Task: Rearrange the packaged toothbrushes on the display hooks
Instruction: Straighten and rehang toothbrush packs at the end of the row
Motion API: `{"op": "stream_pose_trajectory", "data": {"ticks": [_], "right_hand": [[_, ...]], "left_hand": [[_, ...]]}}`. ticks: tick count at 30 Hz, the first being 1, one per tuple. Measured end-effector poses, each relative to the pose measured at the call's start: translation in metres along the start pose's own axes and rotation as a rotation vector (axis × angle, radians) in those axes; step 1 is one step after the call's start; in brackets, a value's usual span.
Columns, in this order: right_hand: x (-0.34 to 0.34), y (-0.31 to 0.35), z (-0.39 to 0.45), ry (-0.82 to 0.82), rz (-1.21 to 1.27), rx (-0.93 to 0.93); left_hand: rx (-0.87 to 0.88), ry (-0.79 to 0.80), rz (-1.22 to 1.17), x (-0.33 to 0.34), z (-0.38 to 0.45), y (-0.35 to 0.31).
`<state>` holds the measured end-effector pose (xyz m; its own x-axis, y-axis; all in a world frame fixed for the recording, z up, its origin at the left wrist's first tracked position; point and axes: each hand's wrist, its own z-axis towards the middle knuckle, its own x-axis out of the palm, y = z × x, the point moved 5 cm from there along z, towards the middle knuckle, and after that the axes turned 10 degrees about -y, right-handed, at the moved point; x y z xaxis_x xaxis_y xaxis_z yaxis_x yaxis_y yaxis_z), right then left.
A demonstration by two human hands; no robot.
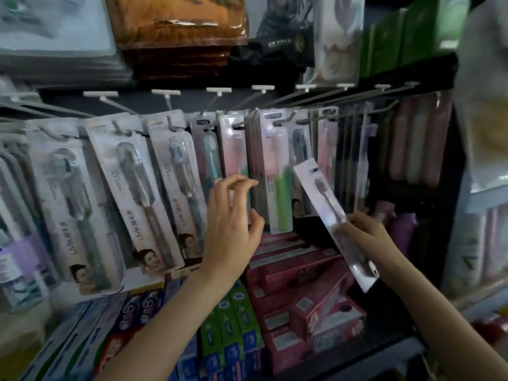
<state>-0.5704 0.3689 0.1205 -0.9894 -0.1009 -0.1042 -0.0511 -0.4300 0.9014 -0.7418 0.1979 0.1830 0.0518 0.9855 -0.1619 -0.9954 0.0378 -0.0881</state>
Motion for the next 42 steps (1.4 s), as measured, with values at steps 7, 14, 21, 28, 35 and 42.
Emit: {"op": "stream_pose_trajectory", "data": {"ticks": [7,14,21,28,35,42], "right_hand": [[-0.035,-0.043,0.008,-0.127,-0.021,0.082],[-0.043,-0.039,0.029,-0.146,0.078,0.013],[-0.051,-0.047,0.034,-0.102,0.097,0.018],[-0.056,-0.044,0.040,-0.091,0.104,0.016],[-0.053,-0.038,0.043,-0.067,0.114,0.011],[-0.031,-0.021,0.043,0.014,0.101,-0.056]], "left_hand": [[-0.053,0.274,-0.171,0.077,0.008,-0.034],[-0.356,0.330,-0.200,0.167,0.041,-0.044],[-0.535,0.132,-0.181,0.196,0.062,-0.045],[-0.530,0.124,-0.295,0.187,0.067,-0.048],[-0.302,0.142,-0.371,0.129,0.018,-0.058],[-0.419,-0.044,-0.431,0.072,0.002,-0.009]]}}
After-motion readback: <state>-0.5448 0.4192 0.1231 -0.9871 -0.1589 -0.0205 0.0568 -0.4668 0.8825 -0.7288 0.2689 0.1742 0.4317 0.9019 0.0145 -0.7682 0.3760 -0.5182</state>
